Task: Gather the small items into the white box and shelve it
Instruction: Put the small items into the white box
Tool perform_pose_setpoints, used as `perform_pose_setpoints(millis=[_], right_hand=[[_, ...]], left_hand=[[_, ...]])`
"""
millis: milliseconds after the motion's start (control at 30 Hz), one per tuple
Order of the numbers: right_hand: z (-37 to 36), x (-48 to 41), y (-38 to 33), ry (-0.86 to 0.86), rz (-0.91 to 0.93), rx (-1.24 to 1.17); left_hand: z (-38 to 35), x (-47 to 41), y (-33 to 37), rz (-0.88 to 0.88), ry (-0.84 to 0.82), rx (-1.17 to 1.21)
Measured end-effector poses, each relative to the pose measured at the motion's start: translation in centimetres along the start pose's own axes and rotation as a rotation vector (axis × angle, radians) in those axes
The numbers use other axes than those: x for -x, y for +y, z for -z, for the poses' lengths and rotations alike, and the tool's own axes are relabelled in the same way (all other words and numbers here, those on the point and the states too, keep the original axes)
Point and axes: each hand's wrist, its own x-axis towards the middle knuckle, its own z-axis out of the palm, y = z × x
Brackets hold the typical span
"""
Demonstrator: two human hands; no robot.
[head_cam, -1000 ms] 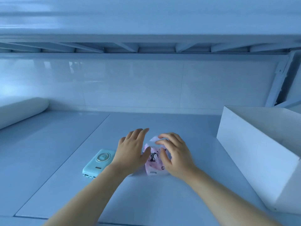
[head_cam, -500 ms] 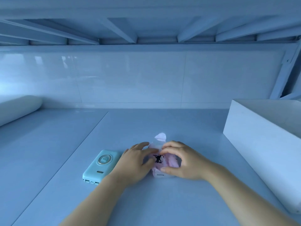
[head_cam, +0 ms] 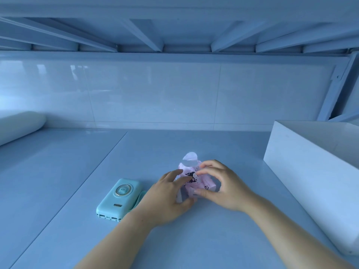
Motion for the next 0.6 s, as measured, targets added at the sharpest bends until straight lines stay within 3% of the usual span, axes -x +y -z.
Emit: perform_pose_setpoints(millis=[133, 600], right_hand=[[0.03, 0.04, 0.50, 0.019, -0.019, -0.022], [0.12, -0.17, 0.76, 0.130, -0.139, 0.140]], left_hand=[[-0.17, -0.30, 0.38, -0.062, -0.022, -0.057], [-0.56, -0.53, -0.02, -0.131, 0.005, 0.134]])
